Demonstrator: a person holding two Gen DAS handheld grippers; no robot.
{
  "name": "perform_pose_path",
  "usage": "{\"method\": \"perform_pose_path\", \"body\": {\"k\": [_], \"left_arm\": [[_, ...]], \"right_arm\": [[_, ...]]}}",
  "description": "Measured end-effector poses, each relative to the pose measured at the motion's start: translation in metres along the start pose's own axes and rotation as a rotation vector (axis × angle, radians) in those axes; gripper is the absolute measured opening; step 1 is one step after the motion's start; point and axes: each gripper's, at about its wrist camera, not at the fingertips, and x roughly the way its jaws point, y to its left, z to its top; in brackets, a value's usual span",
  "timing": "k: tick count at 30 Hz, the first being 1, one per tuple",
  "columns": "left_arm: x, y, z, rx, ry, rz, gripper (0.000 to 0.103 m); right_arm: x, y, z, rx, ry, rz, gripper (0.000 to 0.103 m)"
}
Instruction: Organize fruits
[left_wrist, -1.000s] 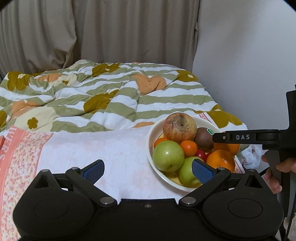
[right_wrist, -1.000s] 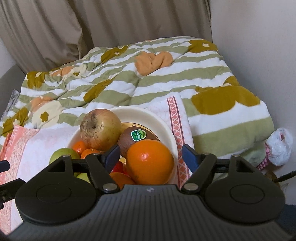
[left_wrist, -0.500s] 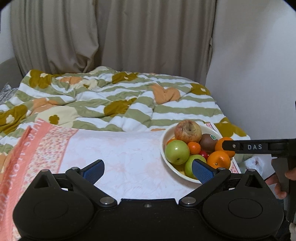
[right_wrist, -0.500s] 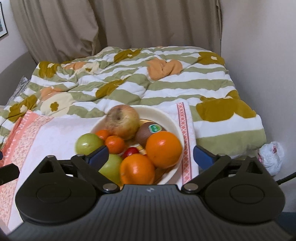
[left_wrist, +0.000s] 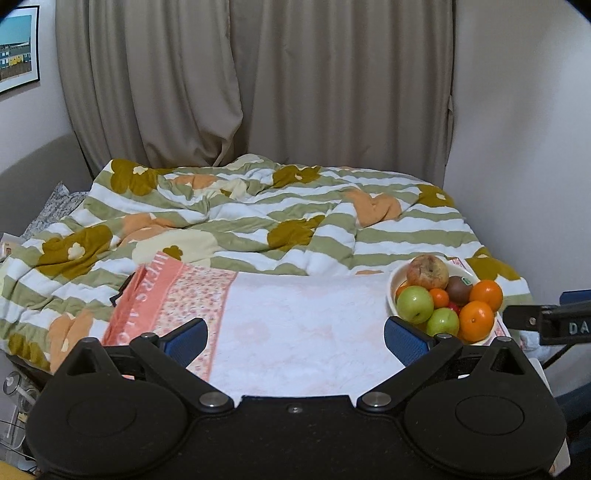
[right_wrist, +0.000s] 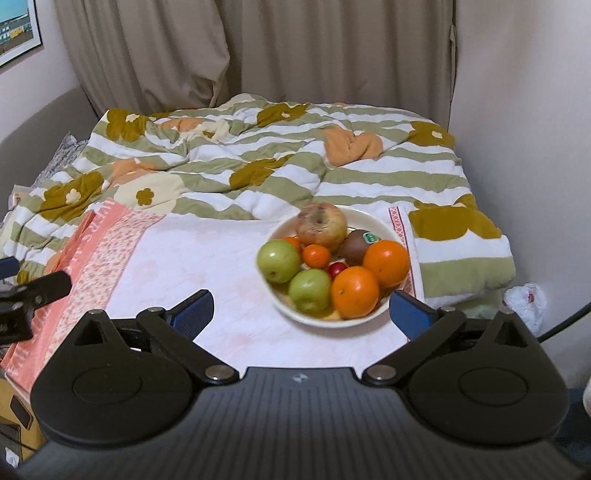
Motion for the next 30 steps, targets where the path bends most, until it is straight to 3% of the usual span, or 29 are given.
{"method": "perform_pose_path", "body": {"k": [12,30], "left_arm": [[-0.014,0.039,-0.025,0.007,0.018,-0.001,0.103],[-0.019,0.053,-0.027,-0.006,-0.004,-0.04,0.103]], "right_arm": [[-0.014,0.041,-0.035,0.029,0.052,-0.047,0.103],[-0.017,0.054,-0.038,0.049,0.051,-0.086,0.103]]}}
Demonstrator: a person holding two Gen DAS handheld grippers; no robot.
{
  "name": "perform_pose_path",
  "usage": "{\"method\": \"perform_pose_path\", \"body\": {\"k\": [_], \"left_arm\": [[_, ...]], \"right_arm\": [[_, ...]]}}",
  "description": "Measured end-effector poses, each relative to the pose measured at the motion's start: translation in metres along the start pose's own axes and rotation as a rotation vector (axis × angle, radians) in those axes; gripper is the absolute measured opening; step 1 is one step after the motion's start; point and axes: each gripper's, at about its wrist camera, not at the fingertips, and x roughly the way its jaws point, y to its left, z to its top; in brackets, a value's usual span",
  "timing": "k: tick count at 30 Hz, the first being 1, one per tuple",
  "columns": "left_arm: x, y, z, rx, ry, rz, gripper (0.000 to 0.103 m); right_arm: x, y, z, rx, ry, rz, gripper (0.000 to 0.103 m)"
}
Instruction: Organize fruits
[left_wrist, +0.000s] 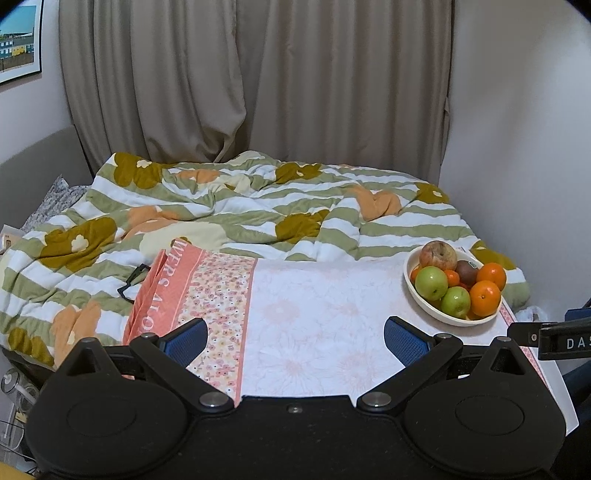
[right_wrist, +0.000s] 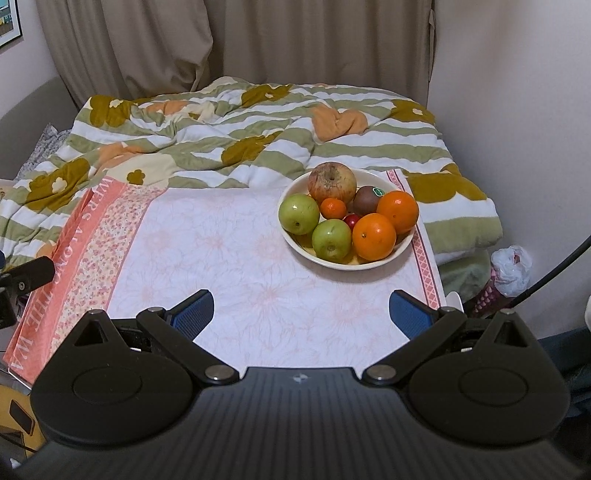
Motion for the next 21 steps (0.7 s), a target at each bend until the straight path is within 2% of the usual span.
{"method": "perform_pose_path", "body": {"k": [21], "left_arm": [[-0.0016,0.0022,0.0012,-0.006,-0.005,0.003,0.103]], "right_arm": [[0.0007,-0.0021,-0.0063,0.006,0.007,-0.009,0.103]]}}
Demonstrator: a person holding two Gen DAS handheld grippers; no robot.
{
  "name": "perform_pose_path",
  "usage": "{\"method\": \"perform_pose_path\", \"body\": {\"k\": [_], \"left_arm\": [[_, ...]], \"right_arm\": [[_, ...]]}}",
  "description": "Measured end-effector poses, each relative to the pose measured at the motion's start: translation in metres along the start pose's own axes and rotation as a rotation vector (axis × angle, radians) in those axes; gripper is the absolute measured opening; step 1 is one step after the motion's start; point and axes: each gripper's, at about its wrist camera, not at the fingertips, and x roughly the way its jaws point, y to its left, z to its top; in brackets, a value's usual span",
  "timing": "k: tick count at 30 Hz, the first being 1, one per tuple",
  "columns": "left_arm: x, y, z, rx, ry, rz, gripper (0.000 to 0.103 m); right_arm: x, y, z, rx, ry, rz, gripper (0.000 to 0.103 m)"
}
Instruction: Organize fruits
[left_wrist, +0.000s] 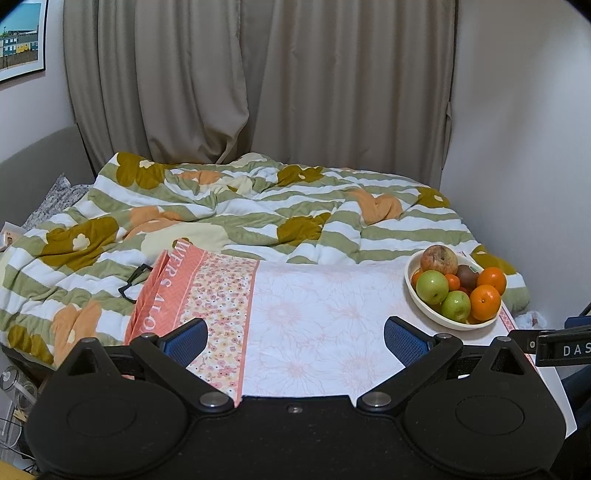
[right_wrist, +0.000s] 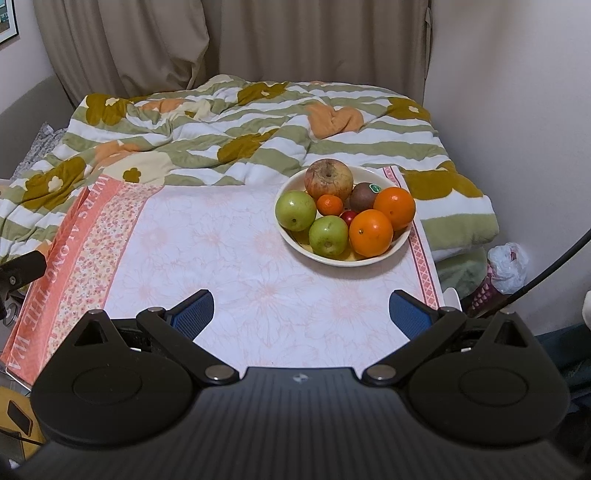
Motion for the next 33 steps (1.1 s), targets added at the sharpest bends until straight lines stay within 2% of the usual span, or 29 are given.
{"method": "perform_pose_path", "body": {"k": [20,27,33], "left_arm": [[0.001,-0.0042,0.0011,0.006,-0.001,0.009,0.103],[0.0031,-0.0009,0.0014,-0.033,0.014,-0.011,0.103],[0.0047,-0.0014,0.0014,-0.033,0.017,0.015,0.103]], "right_arm": [[0.0018,-0.0019,0.0001,0.003,0.01,-0.012,0.103],[0.0016,0.0007,0.0002,0.001,0.004,-0.014,0.103],[0.0014,0.0021,0.0001,0.0,0.007,-0.013,0.103]]}}
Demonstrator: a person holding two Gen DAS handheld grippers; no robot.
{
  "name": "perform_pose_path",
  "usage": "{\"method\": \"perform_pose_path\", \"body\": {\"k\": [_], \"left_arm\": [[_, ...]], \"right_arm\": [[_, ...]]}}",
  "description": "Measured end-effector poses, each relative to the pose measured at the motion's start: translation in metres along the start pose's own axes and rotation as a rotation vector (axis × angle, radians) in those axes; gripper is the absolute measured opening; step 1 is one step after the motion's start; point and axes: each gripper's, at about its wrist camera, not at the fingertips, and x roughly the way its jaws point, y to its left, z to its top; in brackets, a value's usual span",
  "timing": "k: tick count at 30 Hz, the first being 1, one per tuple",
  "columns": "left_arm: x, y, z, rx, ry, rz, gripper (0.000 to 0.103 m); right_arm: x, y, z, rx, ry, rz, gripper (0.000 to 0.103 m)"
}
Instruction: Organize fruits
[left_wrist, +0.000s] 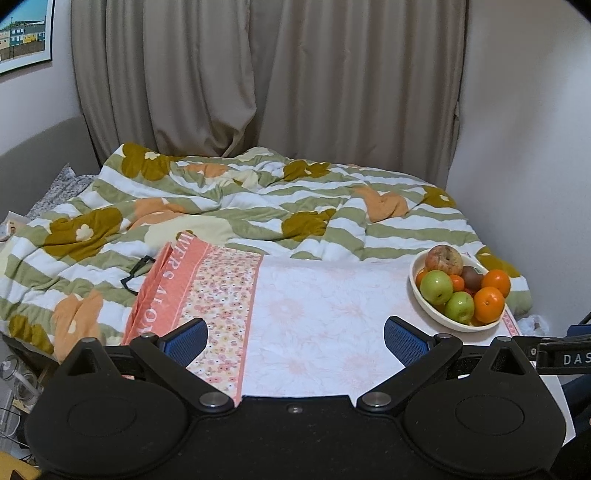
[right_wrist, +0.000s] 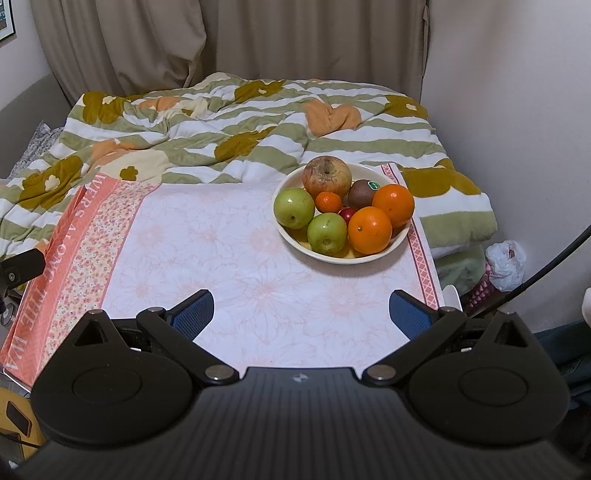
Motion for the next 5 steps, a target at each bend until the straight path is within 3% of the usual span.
{"method": "perform_pose_path", "body": {"k": [5], "left_arm": [[0.0029,0.0004,-0.0001,-0.007,0.003,-0.021,0.103]], "right_arm": [[0.0015,0.0008,0.0007,0.004,0.006,-0.004,0.103]]}}
